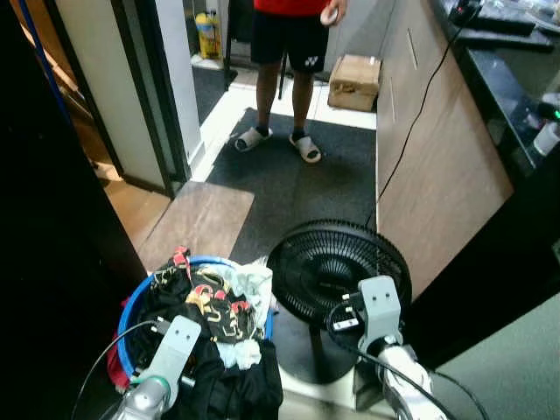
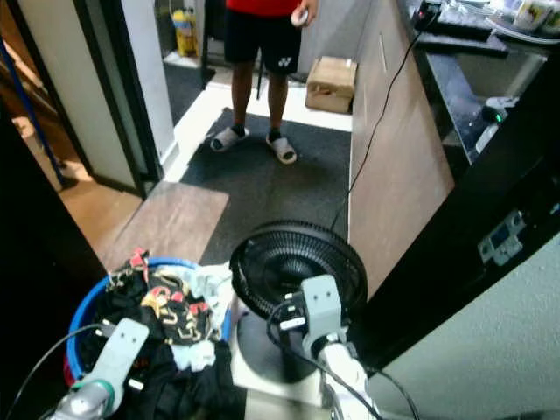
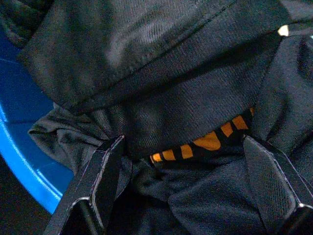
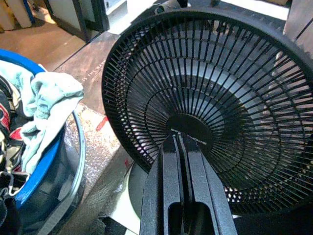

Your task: Clothes washing

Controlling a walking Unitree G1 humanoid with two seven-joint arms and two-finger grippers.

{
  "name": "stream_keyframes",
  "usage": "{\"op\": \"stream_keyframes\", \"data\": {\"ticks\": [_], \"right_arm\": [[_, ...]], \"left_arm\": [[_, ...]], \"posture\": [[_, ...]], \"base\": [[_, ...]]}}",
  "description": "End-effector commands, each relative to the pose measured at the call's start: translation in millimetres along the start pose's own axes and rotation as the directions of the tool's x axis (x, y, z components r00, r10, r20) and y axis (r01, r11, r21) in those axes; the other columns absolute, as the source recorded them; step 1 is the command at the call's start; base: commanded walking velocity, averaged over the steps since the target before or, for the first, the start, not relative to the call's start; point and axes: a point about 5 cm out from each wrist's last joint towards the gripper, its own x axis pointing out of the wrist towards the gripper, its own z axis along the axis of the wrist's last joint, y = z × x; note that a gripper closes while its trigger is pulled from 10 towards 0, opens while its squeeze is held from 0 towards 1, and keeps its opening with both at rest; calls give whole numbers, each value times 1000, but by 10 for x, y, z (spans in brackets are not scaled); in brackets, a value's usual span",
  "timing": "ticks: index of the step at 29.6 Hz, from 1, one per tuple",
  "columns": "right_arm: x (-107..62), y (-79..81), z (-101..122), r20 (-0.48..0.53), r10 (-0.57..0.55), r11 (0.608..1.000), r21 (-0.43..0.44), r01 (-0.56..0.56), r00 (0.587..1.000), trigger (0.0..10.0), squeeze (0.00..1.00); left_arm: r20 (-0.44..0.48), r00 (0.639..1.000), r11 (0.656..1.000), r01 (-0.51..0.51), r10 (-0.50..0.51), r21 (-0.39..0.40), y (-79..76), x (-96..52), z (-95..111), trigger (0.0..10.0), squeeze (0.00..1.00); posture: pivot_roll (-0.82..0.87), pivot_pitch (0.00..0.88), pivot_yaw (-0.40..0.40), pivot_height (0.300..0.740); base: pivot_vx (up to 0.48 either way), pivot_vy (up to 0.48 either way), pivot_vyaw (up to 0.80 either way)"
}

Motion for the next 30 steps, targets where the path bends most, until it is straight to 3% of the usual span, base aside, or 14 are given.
{"op": "stream_keyframes", "data": {"ticks": [1, 4, 5, 6, 7, 13, 21, 30], "right_arm": [[-40, 27, -63, -16, 7, 1000, 0, -7, 1000, 10000, 0], [-41, 33, -66, -15, 9, 1000, -2, -9, 1000, 10000, 0], [-38, 35, -62, -14, 9, 1000, -3, -9, 1000, 10000, 0], [-38, 35, -62, -14, 9, 1000, -3, -9, 1000, 10000, 0], [-36, 36, -57, -12, 9, 1000, -4, -9, 1000, 10000, 0], [-40, 8, -48, -7, -1, 1000, -6, 1, 1000, 10000, 0], [-37, -58, -43, -3, -22, 1000, -10, 22, 1000, 10000, 0], [-2, -69, -8, 5, -25, 1000, -12, 25, 1000, 10000, 0]], "left_arm": [[-94, 995, 999, 23, -21, 26, -76, -41, -238, 10000, 1000], [-98, 995, 999, 23, -20, 38, -92, -37, -241, 10000, 984], [-87, 996, 999, 16, -13, 36, -85, -29, -214, 8157, 0], [-87, 996, 999, 16, -13, 36, -85, -29, -214, 8157, 0], [-72, 997, 1000, 9, -8, 22, -73, -22, -182, 0, 0], [-33, 999, 1000, 4, -4, -20, -40, -6, -97, 0, 0], [-6, 1000, 1000, 12, -12, 12, -37, -3, -68, 0, 0], [30, 999, 1000, 14, -14, -13, -40, -2, -20, 0, 0]], "posture": [[108, 218, 26, 740], [111, 230, 28, 740], [108, 235, 34, 740], [108, 235, 34, 740], [105, 232, 36, 740], [98, 224, 39, 740], [89, 196, 40, 740], [88, 174, 34, 740]], "base": [[0, 0, 0], [0, 0, 0], [0, 0, 0], [0, 0, 0], [0, 0, 0], [0, 0, 0], [0, 0, 0], [0, 0, 0]]}}
